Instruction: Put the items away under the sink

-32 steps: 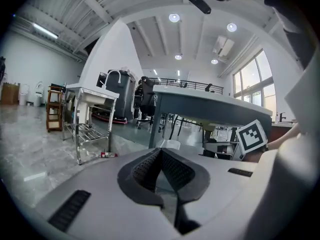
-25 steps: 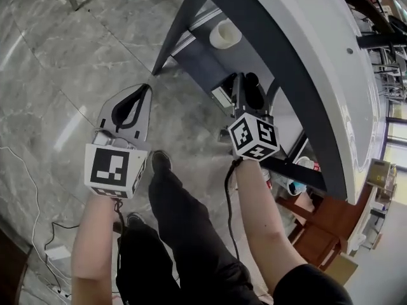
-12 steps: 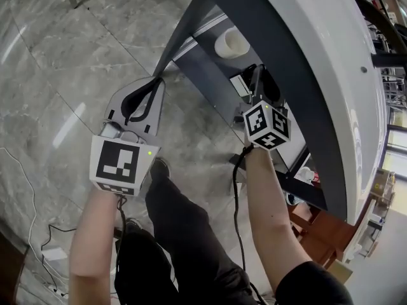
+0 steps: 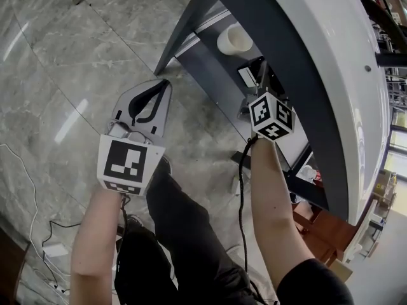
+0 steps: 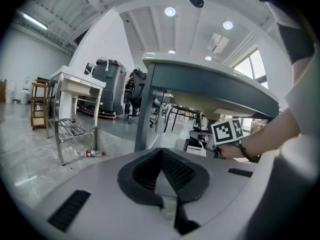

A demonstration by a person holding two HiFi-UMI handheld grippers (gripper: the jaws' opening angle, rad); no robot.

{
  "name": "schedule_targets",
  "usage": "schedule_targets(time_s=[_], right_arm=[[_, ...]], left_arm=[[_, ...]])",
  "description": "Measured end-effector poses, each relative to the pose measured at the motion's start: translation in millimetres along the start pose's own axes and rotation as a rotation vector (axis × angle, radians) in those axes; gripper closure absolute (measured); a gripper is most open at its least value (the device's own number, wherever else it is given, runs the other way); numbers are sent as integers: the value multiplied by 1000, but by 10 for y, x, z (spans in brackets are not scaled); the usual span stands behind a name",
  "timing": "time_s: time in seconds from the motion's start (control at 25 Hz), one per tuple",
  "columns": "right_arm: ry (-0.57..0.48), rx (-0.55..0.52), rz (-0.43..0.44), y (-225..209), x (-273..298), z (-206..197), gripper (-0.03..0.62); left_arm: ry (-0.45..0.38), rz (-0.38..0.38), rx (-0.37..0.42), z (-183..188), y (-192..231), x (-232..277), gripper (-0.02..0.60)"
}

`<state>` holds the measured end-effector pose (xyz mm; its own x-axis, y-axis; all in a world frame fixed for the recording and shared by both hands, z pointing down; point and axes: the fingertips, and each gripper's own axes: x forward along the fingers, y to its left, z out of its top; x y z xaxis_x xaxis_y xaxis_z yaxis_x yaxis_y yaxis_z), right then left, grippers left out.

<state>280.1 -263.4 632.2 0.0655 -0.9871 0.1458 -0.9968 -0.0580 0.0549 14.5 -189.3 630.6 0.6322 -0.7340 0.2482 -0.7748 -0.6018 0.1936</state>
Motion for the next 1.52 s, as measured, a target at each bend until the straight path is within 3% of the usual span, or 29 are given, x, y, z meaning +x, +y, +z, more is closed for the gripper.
schedule_targets(time_s=[0.2,0.32,0.48,0.6,1.08,1.36,1.44,1.48,1.52], right_arm=[[15,16,-21,-17,-57,9,424],[27,35,-25,-4,-137,-43,414],[39,11,-18,5,-143,-102,418],[27,-34,17,115,-83,-56,477],[39,-36,65,-176,106,-77,490],[38,50,81,-267,76,-83,339],[52,80,113,-243,89,-117,275],[72,74,132,-209,86,-175,210],[96,53,151,-161,75,-252,195]], left_arm=[[6,-2,0,40,-41,-76,572],[3,10,-1,75,-35,-154,572],[11,7,-5,96,-72,-211,572],[2,10,-12,108,-68,-226,572],[28,8,-37,-24,-143,-24,572],[47,5,-47,-73,-204,-22,572],[51,8,-49,-93,-200,-30,572],[52,11,-51,-102,-197,-35,572],[52,13,-53,-108,-196,-39,572]])
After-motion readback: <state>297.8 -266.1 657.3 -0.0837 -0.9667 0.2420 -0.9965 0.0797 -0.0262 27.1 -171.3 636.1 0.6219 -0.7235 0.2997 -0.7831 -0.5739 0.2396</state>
